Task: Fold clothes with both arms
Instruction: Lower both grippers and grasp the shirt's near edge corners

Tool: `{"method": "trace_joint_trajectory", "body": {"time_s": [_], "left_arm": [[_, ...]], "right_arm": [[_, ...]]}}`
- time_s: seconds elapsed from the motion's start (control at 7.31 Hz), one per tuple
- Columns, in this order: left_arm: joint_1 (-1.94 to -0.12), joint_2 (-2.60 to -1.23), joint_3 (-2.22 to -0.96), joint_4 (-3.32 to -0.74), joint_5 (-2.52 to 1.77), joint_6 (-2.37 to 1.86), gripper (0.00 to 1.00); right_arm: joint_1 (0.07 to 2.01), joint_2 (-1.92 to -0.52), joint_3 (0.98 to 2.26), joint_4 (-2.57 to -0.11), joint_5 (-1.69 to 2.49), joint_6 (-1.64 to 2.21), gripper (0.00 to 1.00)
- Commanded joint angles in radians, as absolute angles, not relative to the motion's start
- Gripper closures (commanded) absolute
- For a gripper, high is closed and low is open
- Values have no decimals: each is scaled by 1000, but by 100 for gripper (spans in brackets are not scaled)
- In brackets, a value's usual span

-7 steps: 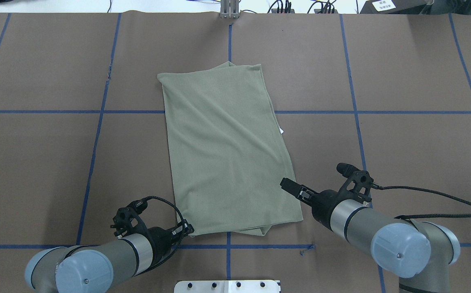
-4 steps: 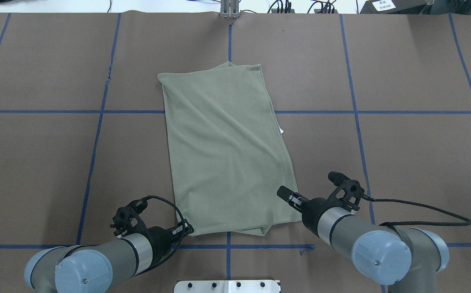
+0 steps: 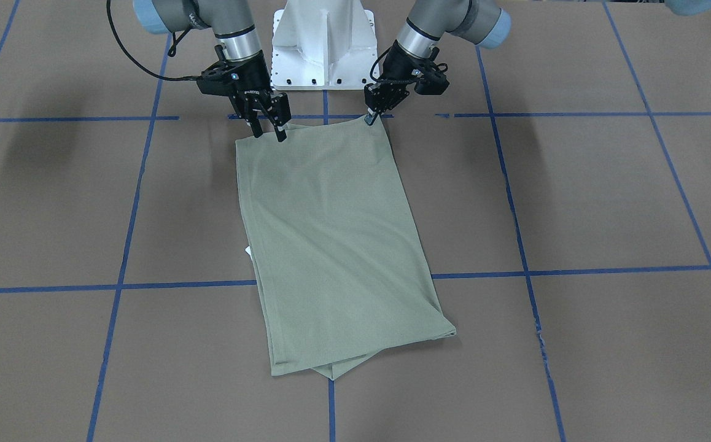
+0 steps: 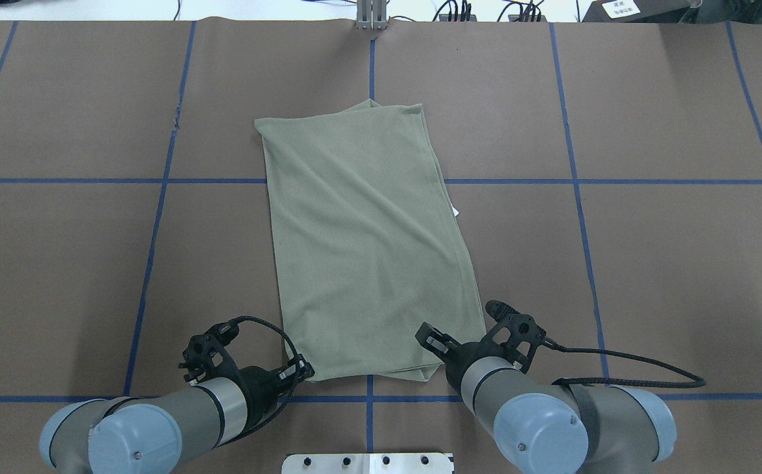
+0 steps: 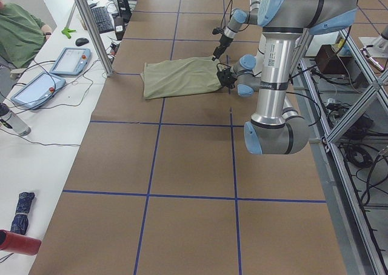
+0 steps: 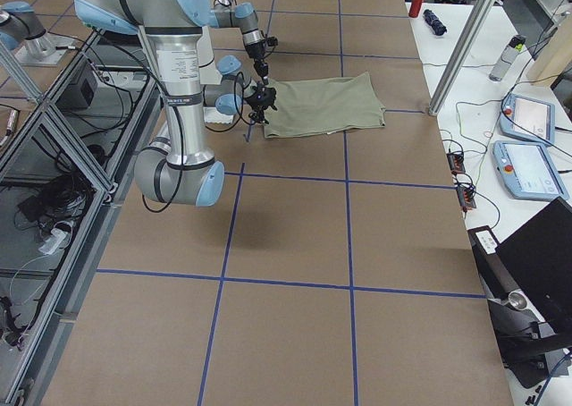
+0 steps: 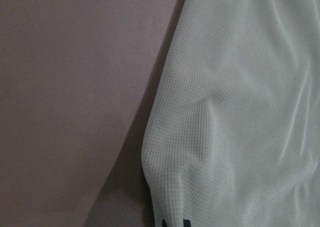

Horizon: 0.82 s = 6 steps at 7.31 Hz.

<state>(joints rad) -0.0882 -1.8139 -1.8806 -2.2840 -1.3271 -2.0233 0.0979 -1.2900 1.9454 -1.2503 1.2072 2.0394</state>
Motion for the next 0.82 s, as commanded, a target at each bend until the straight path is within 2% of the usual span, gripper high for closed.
{"method": "trace_joint_trajectory", "body": {"time_s": [0.0,0.68], "left_arm": [[-87,-1815,-1881,-2284,-1327,-2023,100],[-87,-1815,-1881,-2286,-1327,-2023,100]], "right_arm": [[89,-1287,1928,-1264,1209,2040,27],[83,-1252,1898,-1304,1207,2039,26]]}}
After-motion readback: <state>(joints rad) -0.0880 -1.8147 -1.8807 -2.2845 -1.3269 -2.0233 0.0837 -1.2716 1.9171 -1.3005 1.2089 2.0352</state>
